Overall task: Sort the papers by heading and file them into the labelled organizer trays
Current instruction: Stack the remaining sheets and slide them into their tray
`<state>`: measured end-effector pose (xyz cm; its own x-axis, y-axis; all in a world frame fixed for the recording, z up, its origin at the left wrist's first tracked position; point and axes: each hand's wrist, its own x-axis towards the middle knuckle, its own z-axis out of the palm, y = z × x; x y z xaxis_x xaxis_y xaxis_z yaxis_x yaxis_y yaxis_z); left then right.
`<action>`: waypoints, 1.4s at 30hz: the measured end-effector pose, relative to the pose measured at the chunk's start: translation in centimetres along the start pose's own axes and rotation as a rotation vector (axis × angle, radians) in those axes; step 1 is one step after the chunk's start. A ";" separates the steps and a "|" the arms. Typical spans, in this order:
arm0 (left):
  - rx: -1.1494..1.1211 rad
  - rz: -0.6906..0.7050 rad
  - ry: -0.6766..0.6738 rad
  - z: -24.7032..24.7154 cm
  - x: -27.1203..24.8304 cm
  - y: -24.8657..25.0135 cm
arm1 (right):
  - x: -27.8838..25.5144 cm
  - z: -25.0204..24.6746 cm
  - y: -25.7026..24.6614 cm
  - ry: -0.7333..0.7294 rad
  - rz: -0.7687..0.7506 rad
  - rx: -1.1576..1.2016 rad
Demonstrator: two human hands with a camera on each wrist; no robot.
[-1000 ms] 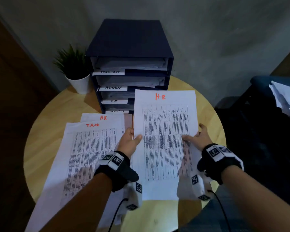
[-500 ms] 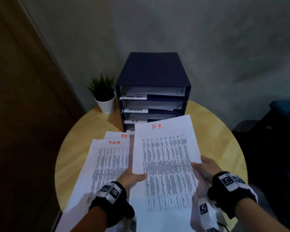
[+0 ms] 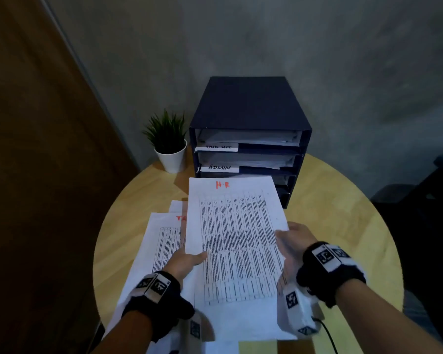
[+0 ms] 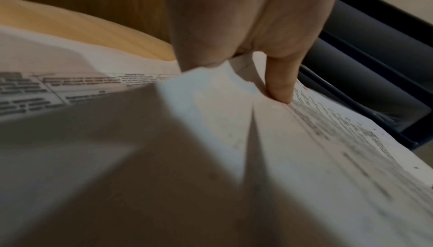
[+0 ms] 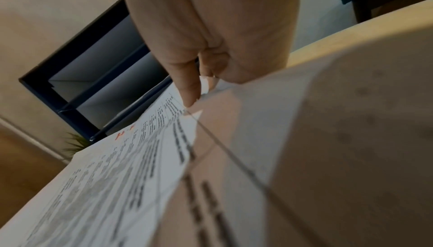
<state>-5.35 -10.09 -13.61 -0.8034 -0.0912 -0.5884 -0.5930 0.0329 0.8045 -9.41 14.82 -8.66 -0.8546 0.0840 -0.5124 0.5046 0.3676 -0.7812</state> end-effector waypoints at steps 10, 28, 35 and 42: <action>-0.170 0.041 -0.082 1.3 1.7 3.0 | 3.1 -0.7 -2.1 0.229 -0.084 0.140; 0.030 0.161 0.017 1.4 5.1 6.9 | 3.7 -2.1 -0.1 -0.125 0.027 0.283; -0.115 0.186 0.113 2.6 6.0 10.1 | 3.9 -2.0 -0.3 -0.089 0.027 0.489; -0.143 0.062 -0.095 1.9 4.0 8.0 | 4.5 0.3 -2.4 0.080 -0.016 0.893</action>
<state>-13.40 -8.30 -9.68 -0.8435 0.0009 -0.5371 -0.5341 -0.1066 0.8387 -14.38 14.02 -9.20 -0.8514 0.1614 -0.4991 0.3716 -0.4860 -0.7910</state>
